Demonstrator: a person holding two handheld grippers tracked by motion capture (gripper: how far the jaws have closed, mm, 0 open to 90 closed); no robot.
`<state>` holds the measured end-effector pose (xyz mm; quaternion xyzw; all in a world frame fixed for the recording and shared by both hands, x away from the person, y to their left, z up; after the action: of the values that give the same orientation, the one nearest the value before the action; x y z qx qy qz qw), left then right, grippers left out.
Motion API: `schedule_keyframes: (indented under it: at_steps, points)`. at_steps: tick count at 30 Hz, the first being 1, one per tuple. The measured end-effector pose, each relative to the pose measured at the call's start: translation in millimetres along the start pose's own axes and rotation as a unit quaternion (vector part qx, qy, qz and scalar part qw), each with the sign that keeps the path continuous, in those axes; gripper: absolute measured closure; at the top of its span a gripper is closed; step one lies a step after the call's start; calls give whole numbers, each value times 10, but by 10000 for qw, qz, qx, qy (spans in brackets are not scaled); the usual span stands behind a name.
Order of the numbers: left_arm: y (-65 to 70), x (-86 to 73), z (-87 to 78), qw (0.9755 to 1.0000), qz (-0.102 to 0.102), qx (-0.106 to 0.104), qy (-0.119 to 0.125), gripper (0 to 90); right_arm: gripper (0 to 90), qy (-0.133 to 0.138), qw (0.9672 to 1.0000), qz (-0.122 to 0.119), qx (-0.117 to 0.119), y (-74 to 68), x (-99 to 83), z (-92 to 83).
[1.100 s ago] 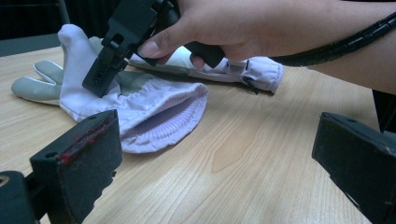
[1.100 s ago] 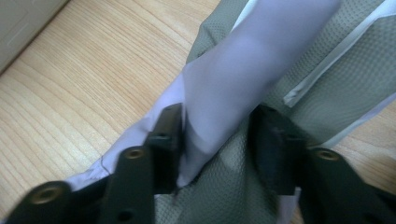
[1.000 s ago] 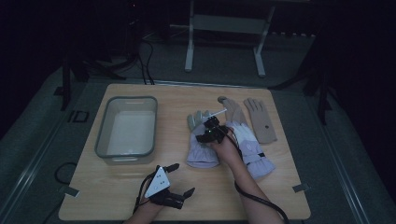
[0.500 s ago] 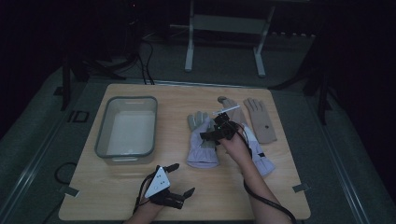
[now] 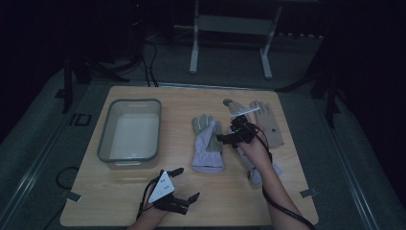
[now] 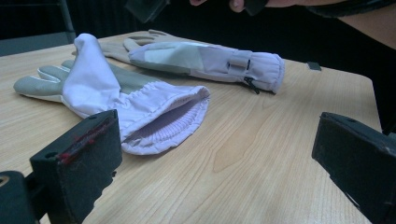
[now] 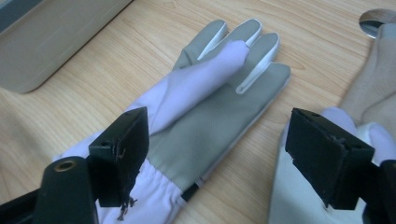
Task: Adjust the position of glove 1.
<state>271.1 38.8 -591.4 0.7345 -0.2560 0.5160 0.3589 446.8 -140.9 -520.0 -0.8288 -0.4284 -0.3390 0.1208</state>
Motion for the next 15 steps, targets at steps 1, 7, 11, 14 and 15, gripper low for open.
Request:
schedule_keyframes:
  at_steps: [1, 7, 11, 14, 15]
  points:
    - [0, 0, 0, 10000, 1, 0, 1, 19, 215, 8, 10000, -11, -29, 6, -8, -26]
    - [-1, 0, 0, 10000, -12, 1, 2, 19, 214, 69, 9998, -66, -172, 75, -117, -169]
    - [-2, 0, 0, 10000, -19, 5, 3, 19, 206, 120, 9997, -22, -215, 124, -187, -262]
    - [-4, 0, -1, 10000, -17, 8, -2, 19, 173, 147, 9997, 15, -195, 158, -246, -323]
    - [-3, 0, 0, 10000, -23, 7, 4, 19, 148, 142, 9996, 26, -223, 172, -268, -341]
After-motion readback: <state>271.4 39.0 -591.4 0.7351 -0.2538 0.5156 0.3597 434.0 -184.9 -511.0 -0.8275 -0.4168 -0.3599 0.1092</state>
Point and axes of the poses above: each handheld gripper's, and its own axes: z roughly forward along the jaws, x roughly out of its top, y roughly to its right, the point moved 7 cm from there along z, roughly forward along the jaws, and after that the axes turned 14 degrees about -z, right-handed, at the moved point
